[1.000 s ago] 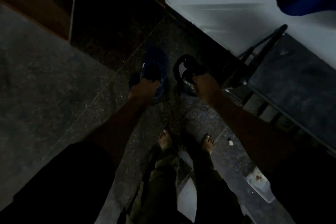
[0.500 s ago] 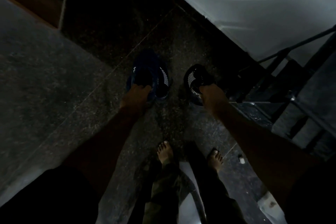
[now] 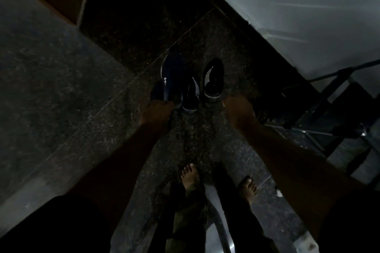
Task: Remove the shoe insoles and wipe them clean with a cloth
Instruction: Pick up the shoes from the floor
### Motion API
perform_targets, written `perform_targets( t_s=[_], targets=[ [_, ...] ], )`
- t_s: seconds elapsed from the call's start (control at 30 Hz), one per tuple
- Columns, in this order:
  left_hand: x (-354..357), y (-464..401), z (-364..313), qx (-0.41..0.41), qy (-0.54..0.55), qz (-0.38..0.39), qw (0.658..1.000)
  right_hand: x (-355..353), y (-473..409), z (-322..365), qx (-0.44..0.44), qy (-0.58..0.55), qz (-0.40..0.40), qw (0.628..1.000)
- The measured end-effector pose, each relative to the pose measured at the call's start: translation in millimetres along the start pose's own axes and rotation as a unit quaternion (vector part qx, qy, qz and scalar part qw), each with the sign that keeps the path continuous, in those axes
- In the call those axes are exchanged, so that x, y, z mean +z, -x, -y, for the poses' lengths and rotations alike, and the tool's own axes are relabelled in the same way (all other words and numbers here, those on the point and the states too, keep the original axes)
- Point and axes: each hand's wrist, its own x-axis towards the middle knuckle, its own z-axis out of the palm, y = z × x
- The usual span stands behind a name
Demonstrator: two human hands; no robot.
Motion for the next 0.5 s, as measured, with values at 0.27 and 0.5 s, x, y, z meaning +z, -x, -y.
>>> perform_targets(
  t_s=[0.27, 0.5],
  targets=[
    [-3.6, 7.3, -15.4, -0.005, 0.011, -0.014, 1.0, 2.8, 14.4, 10.7, -0.052, 0.016, -0.01, 0.998],
    [-27.5, 13.6, -31.5, 0.038, 0.069, -0.101, 0.992, -34.6, 33.2, 7.9, -0.092, -0.013, -0.062, 0.994]
  ],
)
